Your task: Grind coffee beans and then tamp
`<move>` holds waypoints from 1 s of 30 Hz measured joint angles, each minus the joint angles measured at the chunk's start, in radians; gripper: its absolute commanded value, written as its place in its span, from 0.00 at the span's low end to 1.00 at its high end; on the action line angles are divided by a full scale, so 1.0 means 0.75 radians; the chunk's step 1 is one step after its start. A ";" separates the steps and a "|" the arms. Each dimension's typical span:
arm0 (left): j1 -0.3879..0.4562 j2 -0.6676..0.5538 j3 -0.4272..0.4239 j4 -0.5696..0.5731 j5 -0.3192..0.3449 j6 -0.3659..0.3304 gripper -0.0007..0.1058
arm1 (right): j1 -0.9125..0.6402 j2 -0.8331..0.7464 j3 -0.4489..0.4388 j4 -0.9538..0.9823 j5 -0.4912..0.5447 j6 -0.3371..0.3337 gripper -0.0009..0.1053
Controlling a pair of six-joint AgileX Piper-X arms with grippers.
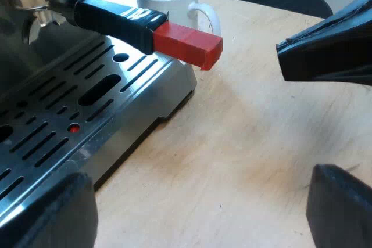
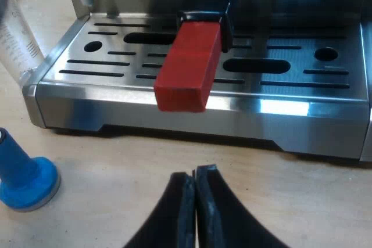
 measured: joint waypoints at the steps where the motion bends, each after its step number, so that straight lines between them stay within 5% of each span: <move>1: 0.000 0.000 0.000 0.000 0.000 0.000 0.75 | 0.000 0.000 0.000 -0.004 -0.001 0.000 0.01; 6: 0.000 0.000 0.000 0.000 0.000 0.000 0.75 | 0.000 0.003 0.003 -0.059 -0.014 -0.082 0.01; 10: 0.000 0.000 0.000 0.000 0.000 0.000 0.75 | 0.002 0.095 0.003 -0.239 -0.024 -0.257 0.01; 30: 0.000 0.000 0.000 0.000 0.000 0.000 0.75 | -0.027 0.223 0.003 -0.415 0.119 -0.289 0.01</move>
